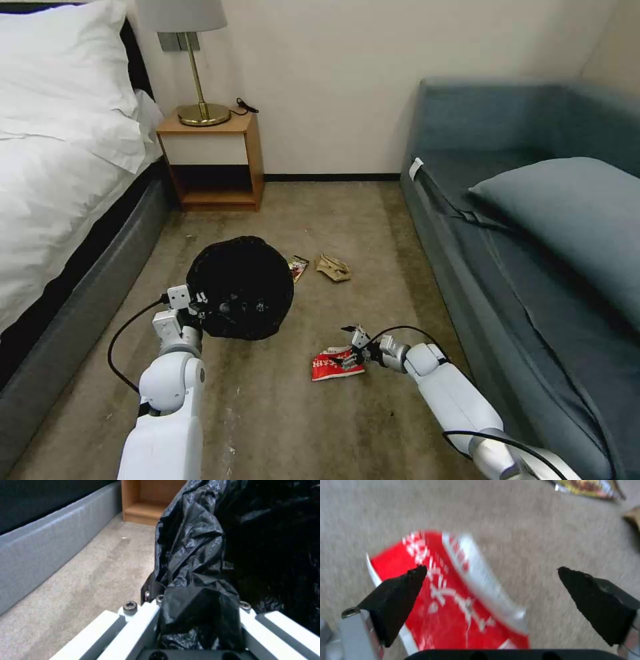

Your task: Pick up the trash bin, then pick up the garbage on the floor and place it into the trash bin.

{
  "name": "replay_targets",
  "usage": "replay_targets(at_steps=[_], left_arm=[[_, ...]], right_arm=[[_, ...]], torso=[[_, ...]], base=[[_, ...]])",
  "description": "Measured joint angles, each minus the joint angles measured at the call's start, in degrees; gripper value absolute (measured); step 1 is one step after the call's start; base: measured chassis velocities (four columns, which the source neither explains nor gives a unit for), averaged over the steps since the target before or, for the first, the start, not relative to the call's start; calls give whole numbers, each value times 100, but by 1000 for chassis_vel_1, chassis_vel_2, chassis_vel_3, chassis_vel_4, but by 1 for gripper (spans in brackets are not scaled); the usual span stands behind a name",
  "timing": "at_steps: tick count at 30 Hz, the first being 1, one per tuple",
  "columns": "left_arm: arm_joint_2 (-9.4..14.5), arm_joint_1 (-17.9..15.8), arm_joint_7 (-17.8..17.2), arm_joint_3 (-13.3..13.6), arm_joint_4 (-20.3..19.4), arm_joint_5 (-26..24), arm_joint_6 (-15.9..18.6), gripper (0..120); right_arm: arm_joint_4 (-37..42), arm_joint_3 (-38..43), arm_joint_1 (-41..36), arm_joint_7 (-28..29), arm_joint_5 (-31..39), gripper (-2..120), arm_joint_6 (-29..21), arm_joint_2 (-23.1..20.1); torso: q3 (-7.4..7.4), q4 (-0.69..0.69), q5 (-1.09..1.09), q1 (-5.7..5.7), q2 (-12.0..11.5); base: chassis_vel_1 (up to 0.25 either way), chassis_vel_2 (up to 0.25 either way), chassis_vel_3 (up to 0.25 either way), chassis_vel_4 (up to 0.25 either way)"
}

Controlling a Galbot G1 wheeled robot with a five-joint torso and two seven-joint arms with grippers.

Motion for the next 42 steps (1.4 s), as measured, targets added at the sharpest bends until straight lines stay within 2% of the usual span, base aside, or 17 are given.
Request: replay_targets(at_steps=[4, 16, 26, 28, 31, 32, 34, 35, 37, 40, 42], left_arm=[[15, -10, -1, -70, 25, -75, -7, 1], [13, -13, 2, -100, -50, -142, -32, 1], [23, 16, 1, -115, -215, -142, -24, 1], [21, 19, 0, -118, -217, -141, -24, 1], [13, 22, -6, -123, -217, -144, -23, 1], [13, 22, -6, -123, -217, -144, -23, 1], [11, 23, -9, -121, -217, -145, -23, 1], [11, 23, -9, -121, -217, -145, -23, 1], [11, 13, -10, -121, -209, -146, -23, 1], [12, 10, -14, -122, -202, -149, -23, 1], [13, -3, -16, -122, -187, -172, -20, 1]], right_arm=[[-220, -51, 3, 310, -204, 100, 93, 27], [-423, -154, 114, 668, -189, 100, 78, 111], [-532, -51, 197, 653, -144, 99, 10, 157], [-532, -44, 200, 598, -119, 95, 3, 156], [-531, -21, 181, 521, -40, 80, 1, 152], [-531, -21, 181, 521, -40, 80, 1, 152], [-531, -5, 159, 520, -30, 70, 1, 152], [-531, -5, 159, 520, -30, 70, 1, 152], [-522, 2, 145, 523, -27, 57, 1, 146], [-517, 2, 144, 523, -26, 52, 1, 143], [-514, 2, 145, 525, -19, 40, 1, 143]], torso=[[0, -1, 0, 0, 0], [0, 0, 0, 0, 0], [0, 0, 0, 0, 0], [0, 0, 0, 0, 0], [0, 0, 0, 0, 0], [0, 0, 0, 0, 0], [0, 0, 0, 0, 0], [0, 0, 0, 0, 0], [0, 0, 0, 0, 0], [0, 0, 0, 0, 0], [0, 0, 0, 0, 0]], base=[[0, 0, 0, 0], [0, 0, 0, 0], [0, 0, 0, 0], [0, 0, 0, 0], [0, 0, 0, 0], [0, 0, 0, 0], [0, 0, 0, 0], [0, 0, 0, 0], [0, 0, 0, 0], [0, 0, 0, 0], [0, 0, 0, 0]])
